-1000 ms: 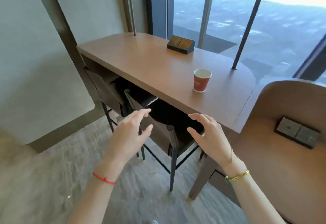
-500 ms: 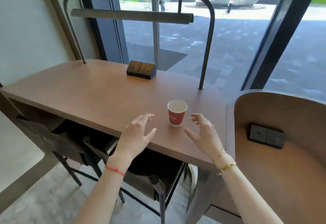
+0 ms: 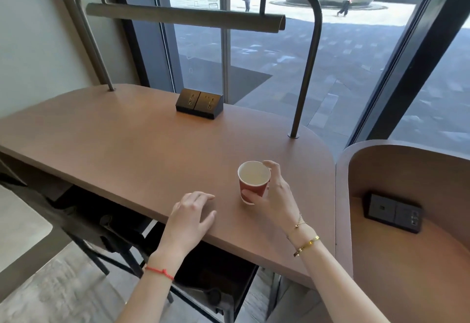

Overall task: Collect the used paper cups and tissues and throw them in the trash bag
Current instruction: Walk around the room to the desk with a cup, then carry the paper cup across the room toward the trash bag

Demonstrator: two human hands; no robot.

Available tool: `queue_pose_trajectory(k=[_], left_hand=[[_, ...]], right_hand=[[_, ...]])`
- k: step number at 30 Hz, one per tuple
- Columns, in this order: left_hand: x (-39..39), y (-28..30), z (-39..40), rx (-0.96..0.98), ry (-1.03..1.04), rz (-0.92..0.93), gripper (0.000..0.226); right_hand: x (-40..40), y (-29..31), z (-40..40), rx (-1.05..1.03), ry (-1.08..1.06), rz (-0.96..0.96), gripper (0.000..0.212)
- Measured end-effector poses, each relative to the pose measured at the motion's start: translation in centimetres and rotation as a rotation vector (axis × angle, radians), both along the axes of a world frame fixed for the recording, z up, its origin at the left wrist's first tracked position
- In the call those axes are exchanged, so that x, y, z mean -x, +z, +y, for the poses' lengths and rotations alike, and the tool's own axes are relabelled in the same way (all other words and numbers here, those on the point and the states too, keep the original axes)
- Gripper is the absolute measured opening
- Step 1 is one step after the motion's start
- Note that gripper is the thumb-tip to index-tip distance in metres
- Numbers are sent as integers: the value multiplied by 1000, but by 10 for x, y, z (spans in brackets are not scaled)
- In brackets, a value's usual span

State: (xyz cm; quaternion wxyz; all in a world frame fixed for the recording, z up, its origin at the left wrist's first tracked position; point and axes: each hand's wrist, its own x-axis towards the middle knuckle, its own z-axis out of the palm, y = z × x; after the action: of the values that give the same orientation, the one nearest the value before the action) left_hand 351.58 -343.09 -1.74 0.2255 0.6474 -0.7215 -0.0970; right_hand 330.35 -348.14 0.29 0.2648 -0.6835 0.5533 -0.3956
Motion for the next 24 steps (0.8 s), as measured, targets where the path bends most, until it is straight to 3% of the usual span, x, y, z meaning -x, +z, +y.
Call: queue_pose_trajectory(k=[4,10,24], left_hand=[[-5,-4,-4,8,-26,-24,33],[-17,4,-3,3,-121,-22,33],[5,25,74,31,-577,86,33]], right_hand=[[-2,6,0,9,-40,-46,68],[3,17,34,50,-141,-43,78],[37,6,236,71,-621,-1,78]])
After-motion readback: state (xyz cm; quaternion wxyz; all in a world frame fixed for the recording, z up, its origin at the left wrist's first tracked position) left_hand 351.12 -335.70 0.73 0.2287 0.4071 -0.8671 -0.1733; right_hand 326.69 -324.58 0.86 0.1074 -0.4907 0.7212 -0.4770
